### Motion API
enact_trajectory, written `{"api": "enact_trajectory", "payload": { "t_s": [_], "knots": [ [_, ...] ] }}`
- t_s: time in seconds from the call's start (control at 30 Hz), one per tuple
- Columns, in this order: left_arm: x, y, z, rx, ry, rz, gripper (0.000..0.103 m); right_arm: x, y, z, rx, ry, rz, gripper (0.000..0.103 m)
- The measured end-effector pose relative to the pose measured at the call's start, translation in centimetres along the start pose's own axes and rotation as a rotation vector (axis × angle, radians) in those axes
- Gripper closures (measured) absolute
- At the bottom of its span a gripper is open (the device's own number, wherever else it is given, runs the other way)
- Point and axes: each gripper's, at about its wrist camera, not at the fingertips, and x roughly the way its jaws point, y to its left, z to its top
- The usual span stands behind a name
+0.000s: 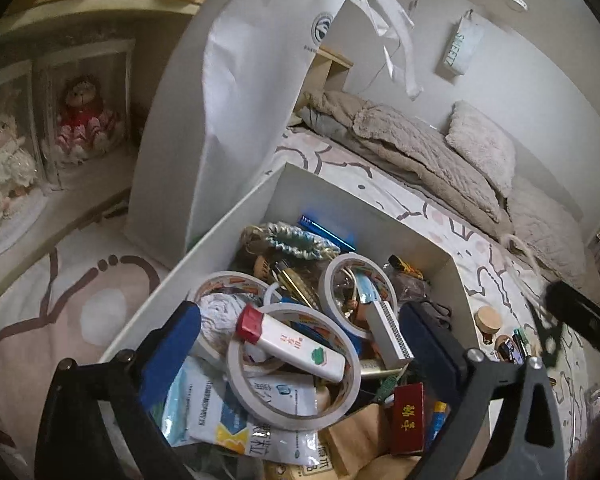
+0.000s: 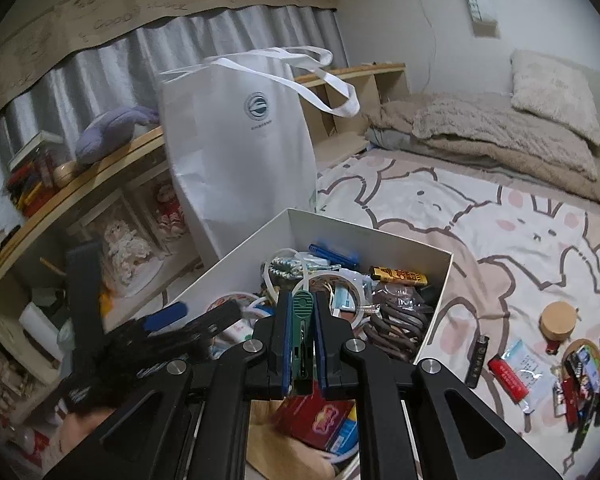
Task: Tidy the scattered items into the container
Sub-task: 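Open the left gripper to drop the white lighter into the box, then lower the green lighter into the box and open the right gripper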
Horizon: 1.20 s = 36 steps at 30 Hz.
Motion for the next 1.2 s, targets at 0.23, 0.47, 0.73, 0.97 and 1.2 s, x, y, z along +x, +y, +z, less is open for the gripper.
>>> {"api": "enact_trajectory", "payload": {
  "t_s": [0.23, 0.47, 0.73, 0.97, 1.2],
  "knots": [
    [-1.2, 0.3, 0.3, 0.056, -0.030, 0.022, 0.003, 4.0, -1.4, 2.5, 0.028, 0.064, 0.013, 0.093],
    [-1.7, -0.2, 0.4, 0.131, -0.035, -0.029, 0.003, 9.1, -0.7, 4.8, -0.122, 0.146, -0.049, 0.093],
    [-1.0, -0.5, 0.4, 0.143, -0.025, -0.076, 0.003, 16.0, 0.0, 6.0, -0.285, 0.304, -0.152, 0.093],
    [0.0, -0.3, 0.4, 0.145, -0.019, -0.067, 0.003, 19.4, -0.2, 6.3, -0.337, 0.351, -0.201, 0.093],
    [0.3, 0.1, 0.4, 0.140, -0.012, -0.054, 0.003, 19.7, -0.5, 6.5, -0.350, 0.290, -0.233, 0.085]
  ]
}}
